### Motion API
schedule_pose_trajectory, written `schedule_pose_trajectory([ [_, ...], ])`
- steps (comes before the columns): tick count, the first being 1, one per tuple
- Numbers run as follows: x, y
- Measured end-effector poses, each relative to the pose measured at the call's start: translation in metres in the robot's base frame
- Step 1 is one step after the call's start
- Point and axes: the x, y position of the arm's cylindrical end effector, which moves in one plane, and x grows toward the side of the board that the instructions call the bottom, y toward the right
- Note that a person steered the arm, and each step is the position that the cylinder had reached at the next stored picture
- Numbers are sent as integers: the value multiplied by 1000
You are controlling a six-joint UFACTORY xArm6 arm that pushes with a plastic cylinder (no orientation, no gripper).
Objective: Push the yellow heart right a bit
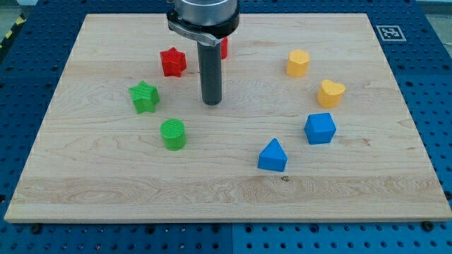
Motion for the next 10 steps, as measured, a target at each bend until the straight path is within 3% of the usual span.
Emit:
schedule_pose_trajectory([
  [4,0,-2],
  [7,-24,150],
  [10,-18,174],
])
